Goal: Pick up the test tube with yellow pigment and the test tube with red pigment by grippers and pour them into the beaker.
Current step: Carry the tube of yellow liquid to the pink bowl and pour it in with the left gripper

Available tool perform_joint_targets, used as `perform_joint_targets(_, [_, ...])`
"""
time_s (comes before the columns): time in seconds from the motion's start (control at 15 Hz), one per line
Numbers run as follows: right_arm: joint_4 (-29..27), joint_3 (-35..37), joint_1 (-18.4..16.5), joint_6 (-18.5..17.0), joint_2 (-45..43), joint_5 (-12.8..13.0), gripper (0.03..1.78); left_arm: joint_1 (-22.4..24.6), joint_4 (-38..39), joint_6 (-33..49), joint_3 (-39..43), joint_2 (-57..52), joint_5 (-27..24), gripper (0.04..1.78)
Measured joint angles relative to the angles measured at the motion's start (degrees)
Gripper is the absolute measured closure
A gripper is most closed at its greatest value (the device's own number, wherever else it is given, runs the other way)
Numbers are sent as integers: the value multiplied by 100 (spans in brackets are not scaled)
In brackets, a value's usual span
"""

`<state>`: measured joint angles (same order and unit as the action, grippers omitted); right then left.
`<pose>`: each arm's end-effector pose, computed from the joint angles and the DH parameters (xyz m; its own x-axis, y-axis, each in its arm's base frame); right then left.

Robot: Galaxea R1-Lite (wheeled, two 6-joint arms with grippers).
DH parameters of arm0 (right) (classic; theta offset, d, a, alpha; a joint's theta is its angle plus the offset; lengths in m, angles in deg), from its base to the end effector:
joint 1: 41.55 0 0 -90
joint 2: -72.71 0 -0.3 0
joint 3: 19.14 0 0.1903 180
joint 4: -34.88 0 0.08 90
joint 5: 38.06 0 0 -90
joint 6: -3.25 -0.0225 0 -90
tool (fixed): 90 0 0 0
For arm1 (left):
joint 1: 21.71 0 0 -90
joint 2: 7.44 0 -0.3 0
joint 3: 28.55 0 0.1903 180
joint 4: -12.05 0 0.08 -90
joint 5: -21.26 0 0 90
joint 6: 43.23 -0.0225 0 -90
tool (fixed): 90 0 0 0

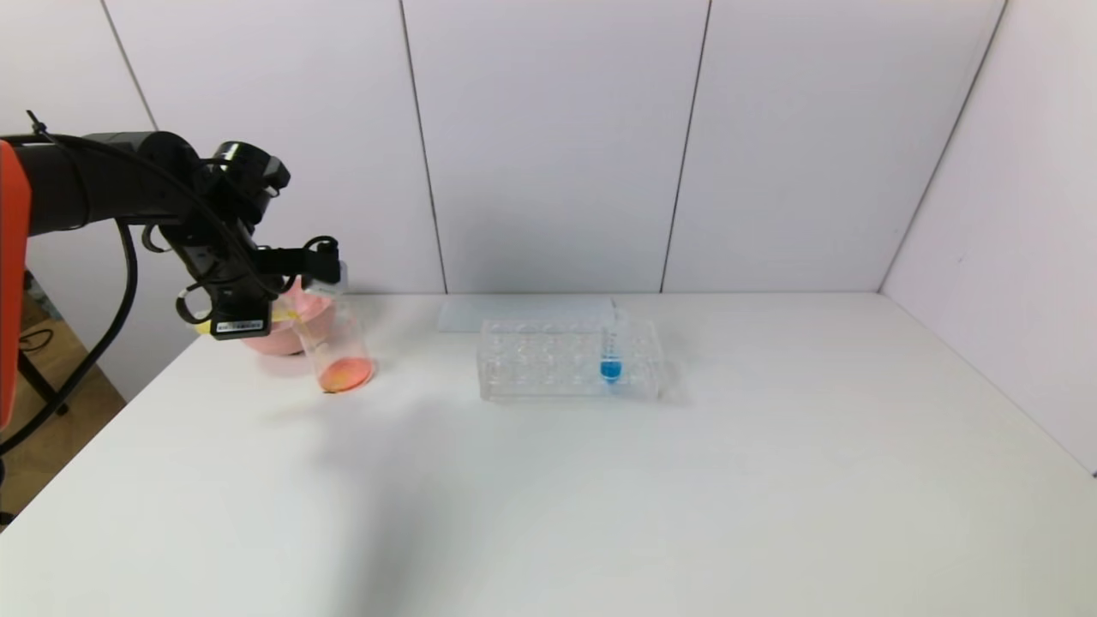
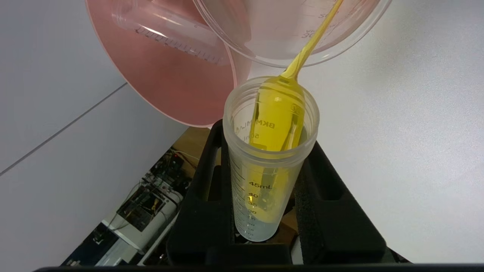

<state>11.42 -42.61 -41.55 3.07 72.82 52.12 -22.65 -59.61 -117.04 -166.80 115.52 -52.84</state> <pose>-0.0228 -0.0001 0.0759 1.0000 -0.0031 -0.0017 0.0031 1.0000 0.0031 0.4031 -0.0004 0.2173 0.5371 0.2652 -0.8008 0.7616 0.2557 0.5955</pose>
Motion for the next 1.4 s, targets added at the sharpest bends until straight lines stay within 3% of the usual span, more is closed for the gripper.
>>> perform_joint_targets(1.4, [2,0,0,2,0,0,11,-123,41,2,0,34,251,135])
